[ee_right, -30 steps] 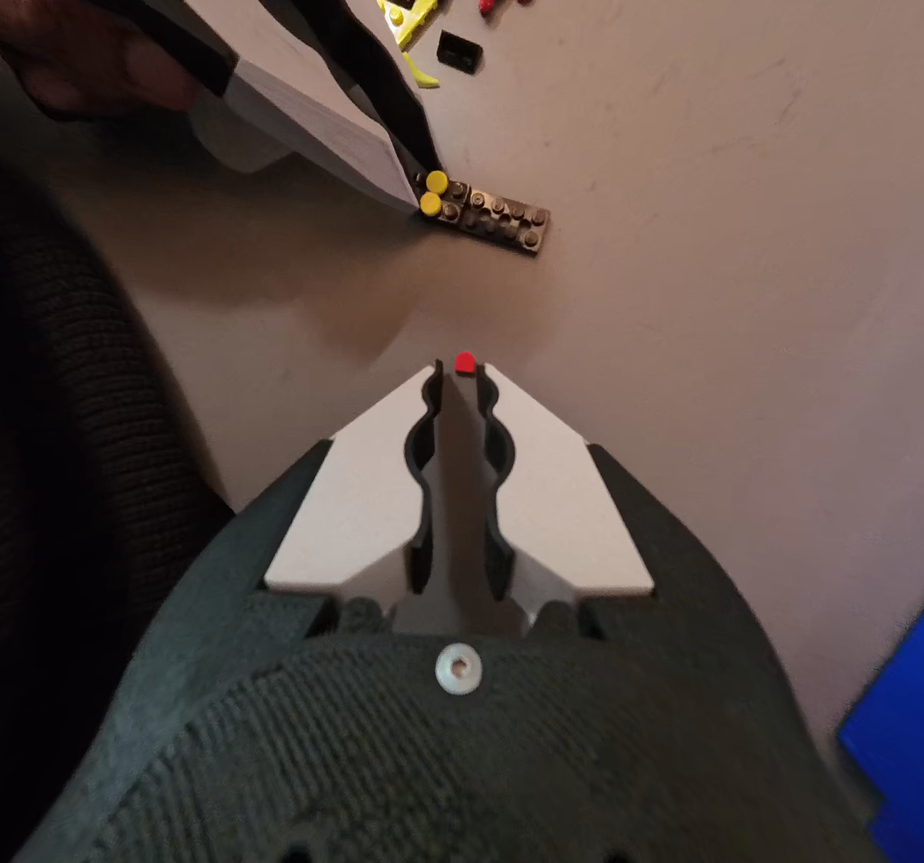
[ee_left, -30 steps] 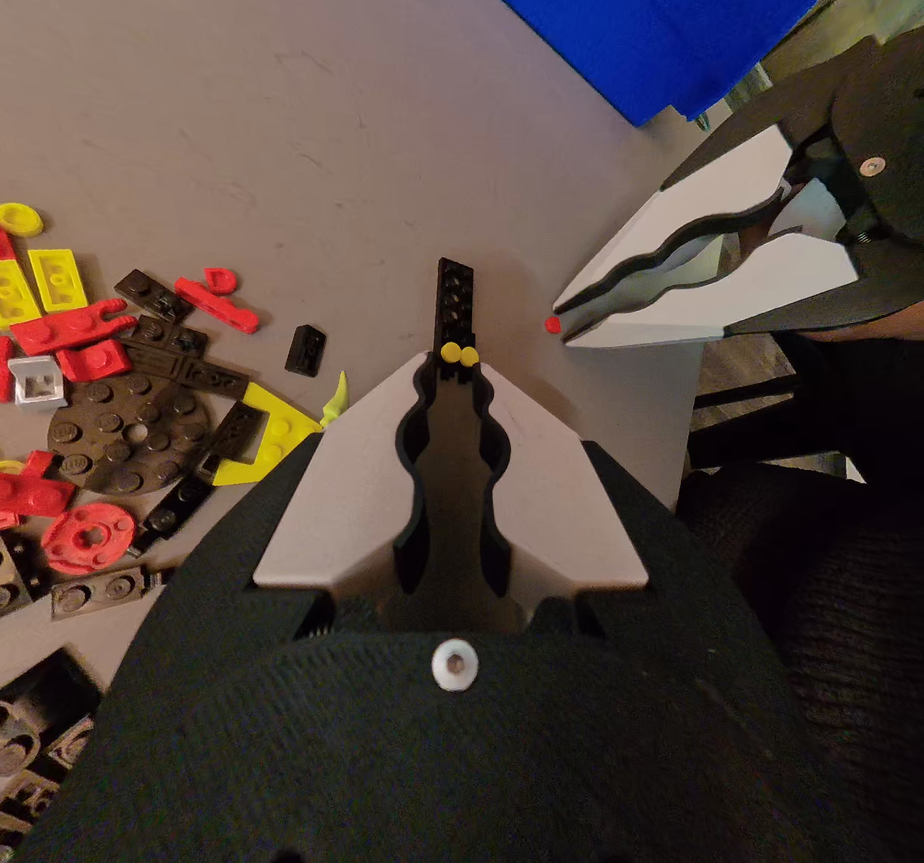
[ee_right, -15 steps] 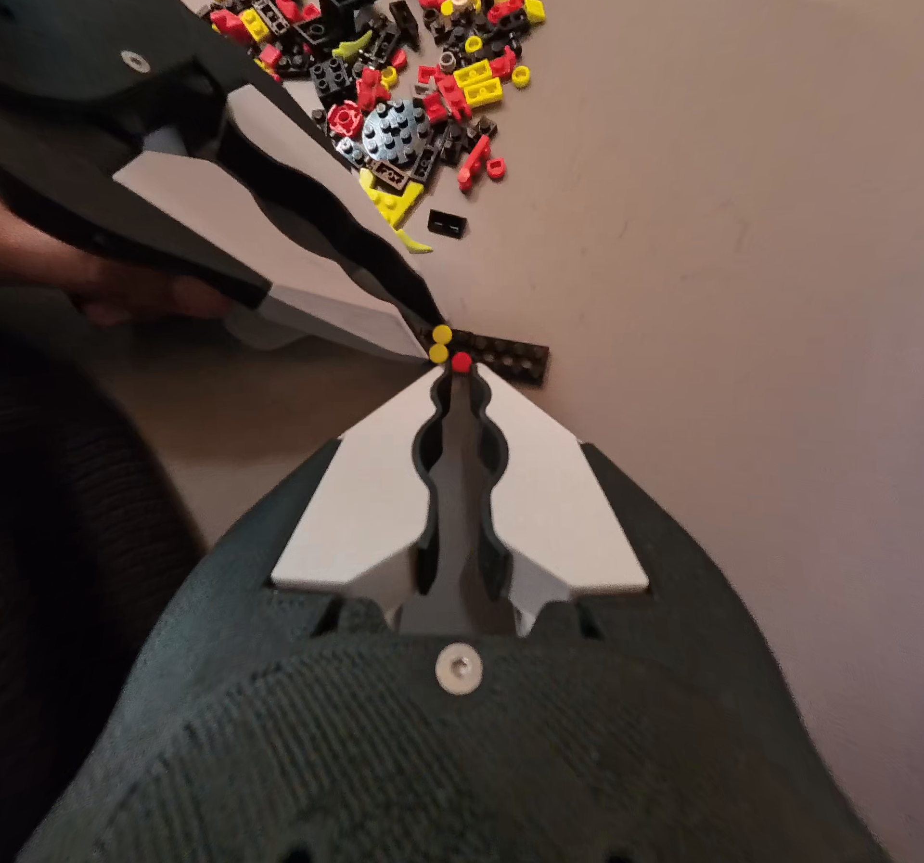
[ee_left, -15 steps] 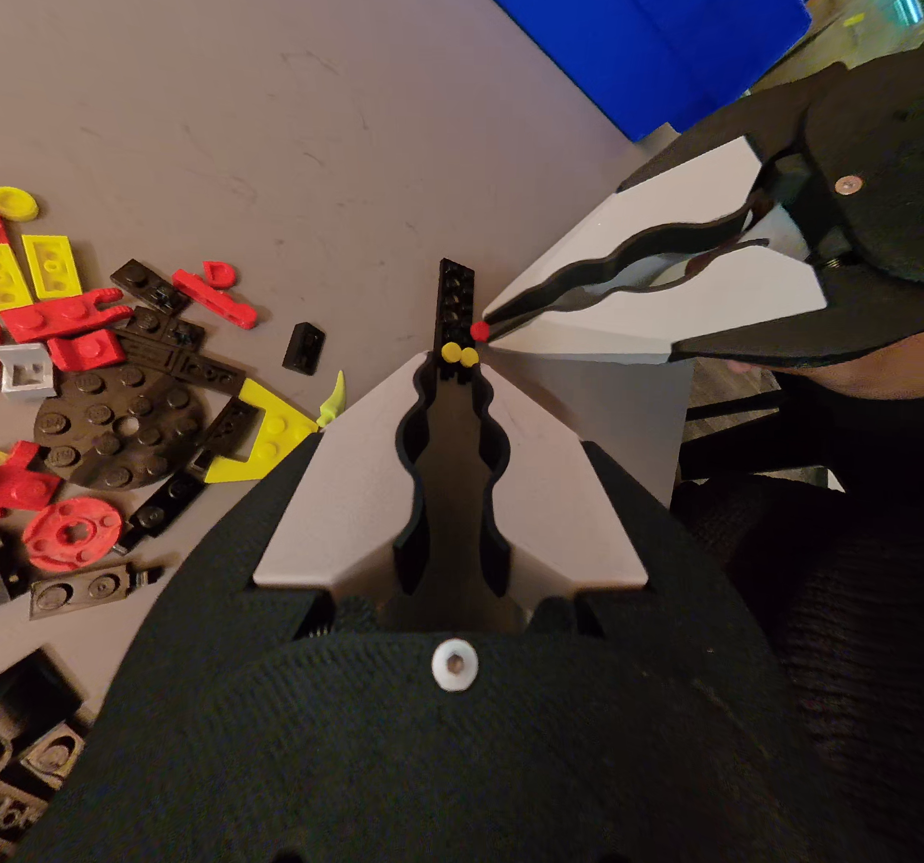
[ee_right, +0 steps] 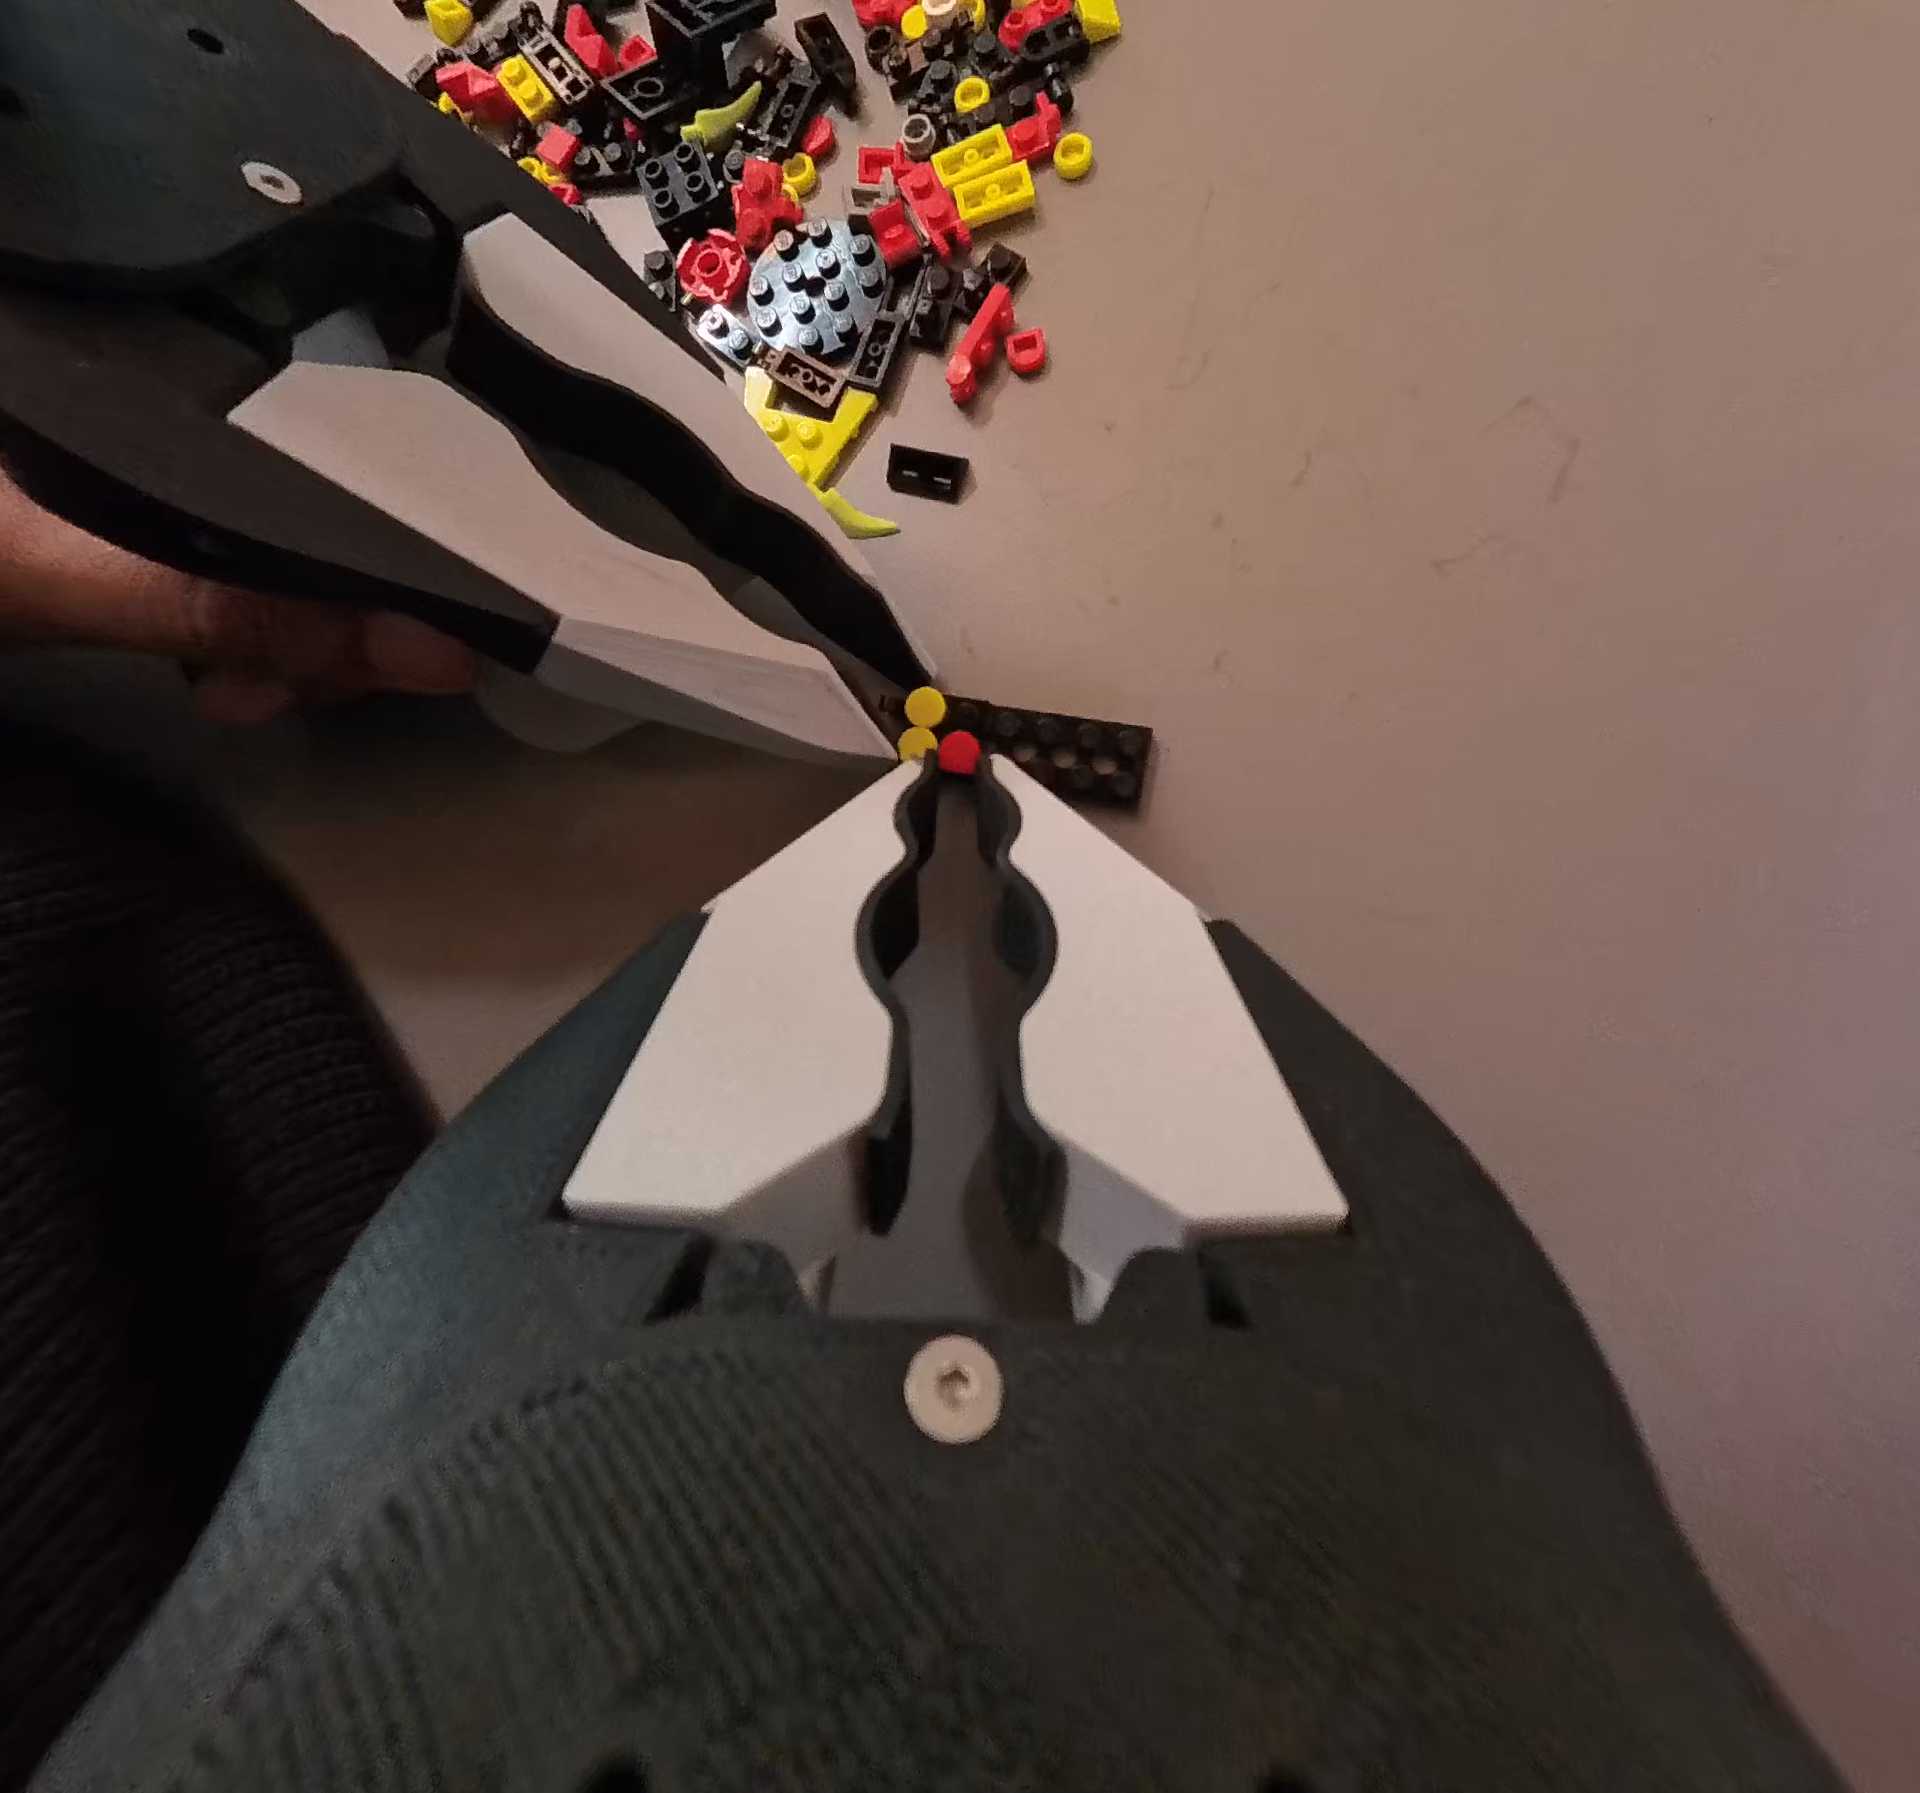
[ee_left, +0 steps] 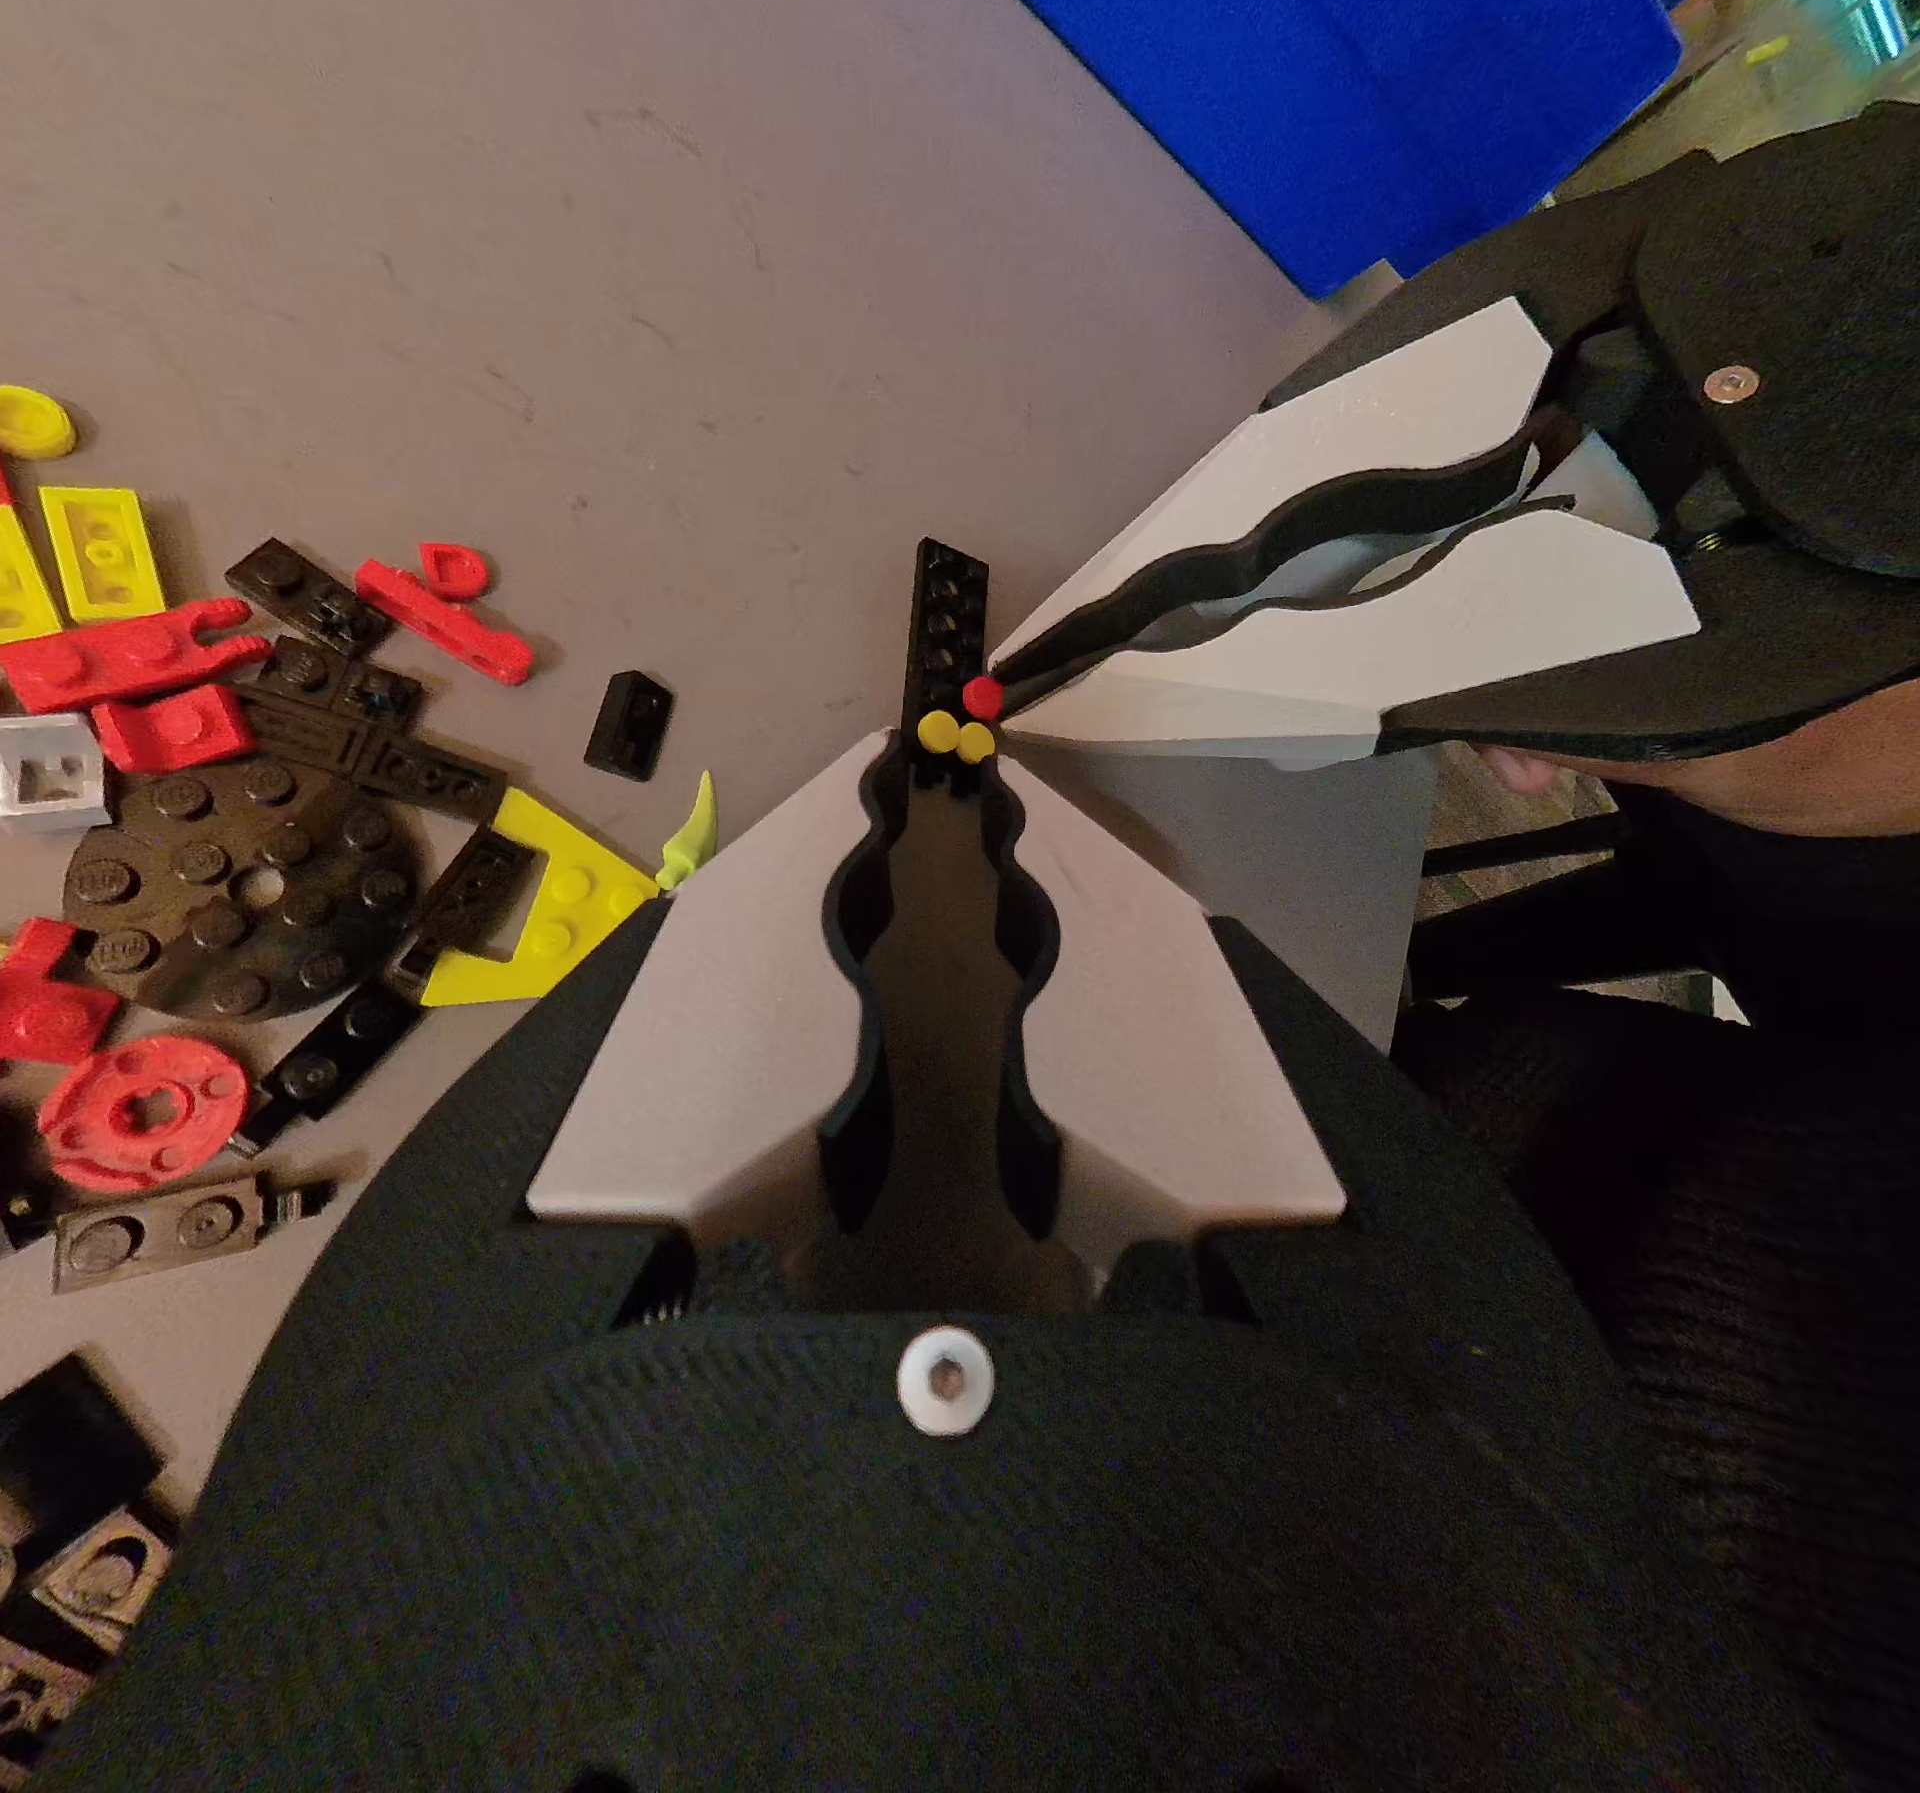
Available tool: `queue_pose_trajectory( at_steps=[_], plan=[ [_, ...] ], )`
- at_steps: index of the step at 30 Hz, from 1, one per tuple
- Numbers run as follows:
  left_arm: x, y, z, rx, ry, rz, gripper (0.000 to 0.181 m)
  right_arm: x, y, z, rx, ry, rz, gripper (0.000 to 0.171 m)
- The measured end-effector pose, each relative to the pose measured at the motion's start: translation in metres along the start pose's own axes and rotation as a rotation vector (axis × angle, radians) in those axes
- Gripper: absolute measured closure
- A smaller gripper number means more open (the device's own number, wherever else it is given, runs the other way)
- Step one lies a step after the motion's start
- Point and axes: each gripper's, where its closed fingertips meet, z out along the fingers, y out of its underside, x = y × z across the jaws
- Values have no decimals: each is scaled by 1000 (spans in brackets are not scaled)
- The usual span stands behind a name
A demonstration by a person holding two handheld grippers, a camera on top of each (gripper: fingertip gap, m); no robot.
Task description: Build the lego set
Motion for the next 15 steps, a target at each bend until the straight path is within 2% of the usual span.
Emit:
queue_pose_trajectory(
  at_steps=[15],
  plan=[
    [0,0,0,0,1,-1,170,2,-1,-1,10,2,-18,163]
  ],
)
